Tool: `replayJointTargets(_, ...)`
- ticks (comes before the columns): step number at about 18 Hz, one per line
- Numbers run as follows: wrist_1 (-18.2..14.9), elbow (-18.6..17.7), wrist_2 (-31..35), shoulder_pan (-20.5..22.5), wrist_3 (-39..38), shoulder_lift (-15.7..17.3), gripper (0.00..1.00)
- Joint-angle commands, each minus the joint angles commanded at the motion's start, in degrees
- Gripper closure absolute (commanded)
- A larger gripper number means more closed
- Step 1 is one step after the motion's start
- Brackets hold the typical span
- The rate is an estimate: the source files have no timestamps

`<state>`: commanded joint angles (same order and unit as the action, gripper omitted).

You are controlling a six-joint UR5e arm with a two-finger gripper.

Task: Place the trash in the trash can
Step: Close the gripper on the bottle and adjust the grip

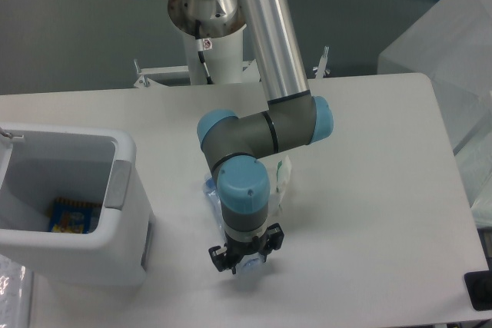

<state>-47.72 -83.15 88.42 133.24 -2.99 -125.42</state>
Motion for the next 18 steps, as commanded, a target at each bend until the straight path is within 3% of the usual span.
replayJointTargets(5, 0.0, 3.0, -0.2, 0.4, 0.4, 0.1, 0.33)
replayJointTargets(18, 0.0, 3.9, -0.2, 0.4, 0.6, 0.2, 0.36)
